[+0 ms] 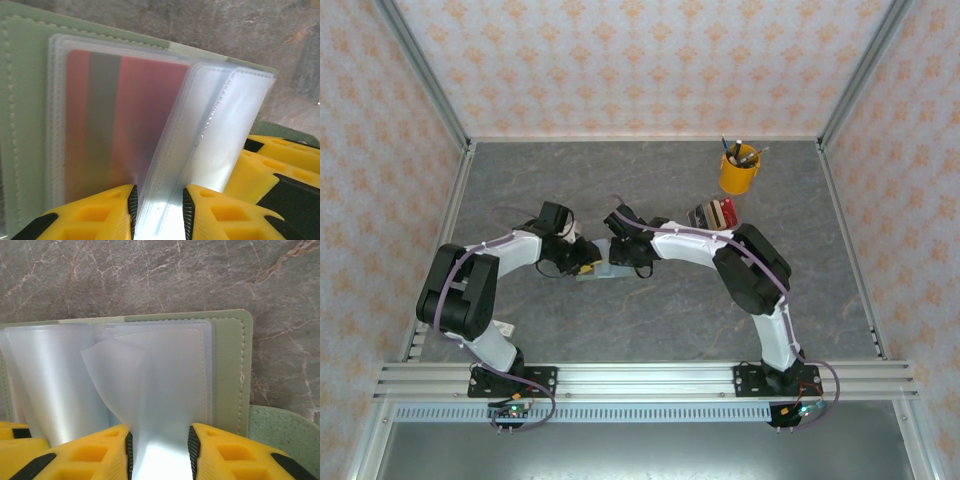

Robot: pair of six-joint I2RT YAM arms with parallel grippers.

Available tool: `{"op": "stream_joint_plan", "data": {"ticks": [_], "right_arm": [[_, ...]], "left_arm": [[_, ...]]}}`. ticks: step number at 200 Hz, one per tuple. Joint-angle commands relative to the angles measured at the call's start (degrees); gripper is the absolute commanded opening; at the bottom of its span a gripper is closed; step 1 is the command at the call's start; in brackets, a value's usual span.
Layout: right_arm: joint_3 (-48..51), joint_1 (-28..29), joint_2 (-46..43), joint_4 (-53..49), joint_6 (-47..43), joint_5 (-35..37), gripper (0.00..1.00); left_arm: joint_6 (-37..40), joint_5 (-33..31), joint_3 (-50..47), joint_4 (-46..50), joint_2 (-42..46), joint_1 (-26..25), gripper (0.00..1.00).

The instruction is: Take the credit cards out of the card holder

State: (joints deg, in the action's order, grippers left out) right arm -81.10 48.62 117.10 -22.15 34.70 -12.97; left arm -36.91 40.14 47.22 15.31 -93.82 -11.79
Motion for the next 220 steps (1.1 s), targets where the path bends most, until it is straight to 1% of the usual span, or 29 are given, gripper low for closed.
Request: {"op": "stream_joint_plan", "data": {"ticks": [1,17,46,72,102,116,139,166,182,196,220], "right_arm": [[1.3,-0.43,-3.92,1.45,0.2,-1.9,0.36],[1.82,-0.5,-7.04,3.05,0.37,-1.6,0.36],[4.67,-0.5,-11.74,5.03,1.52,0.45,0.36],[8.51,-0.55,-15.52,6.41,2.51,3.67,0.36],[11.37,-0.64,-18.2,7.04,2.83,6.44,0.36],[11.0,-0.63,-17.63,5.89,2.25,6.15,0.37],[9.43,-0.64,-15.03,4.06,1.02,3.24,0.41],[6.58,-0.63,-10.92,1.0,-0.79,0.18,0.46],[4.05,-0.55,-7.97,-1.49,-1.94,-0.4,0.5],[1.16,-0.22,-5.42,-4.45,-3.41,0.51,0.55],[-3.3,0.55,-1.62,-9.13,-5.35,4.35,0.62]], "left_arm": [[-1.16,2.75,1.17,-3.82,-0.32,-0.73,0.33],[-2.15,4.33,0.86,-5.82,-0.64,-0.84,0.33],[-2.46,5.31,1.29,-6.74,-0.87,-0.87,0.32],[-3.43,7.18,1.37,-9.26,-1.72,-1.27,0.32],[-2.91,5.59,2.78,-7.89,-3.14,-2.21,0.32],[-2.96,4.07,3.18,-7.17,-3.37,-2.24,0.32],[-3.04,1.51,3.41,-5.65,-2.99,-2.18,0.31],[-2.91,-2.24,3.06,-3.27,0.3,-1.38,0.29],[-2.61,-4.01,2.77,-1.41,1.82,-0.47,0.29],[-2.56,-4.79,2.25,-0.37,2.48,0.43,0.29],[-3.08,-4.81,0.85,-0.62,2.81,1.58,0.29]]}}
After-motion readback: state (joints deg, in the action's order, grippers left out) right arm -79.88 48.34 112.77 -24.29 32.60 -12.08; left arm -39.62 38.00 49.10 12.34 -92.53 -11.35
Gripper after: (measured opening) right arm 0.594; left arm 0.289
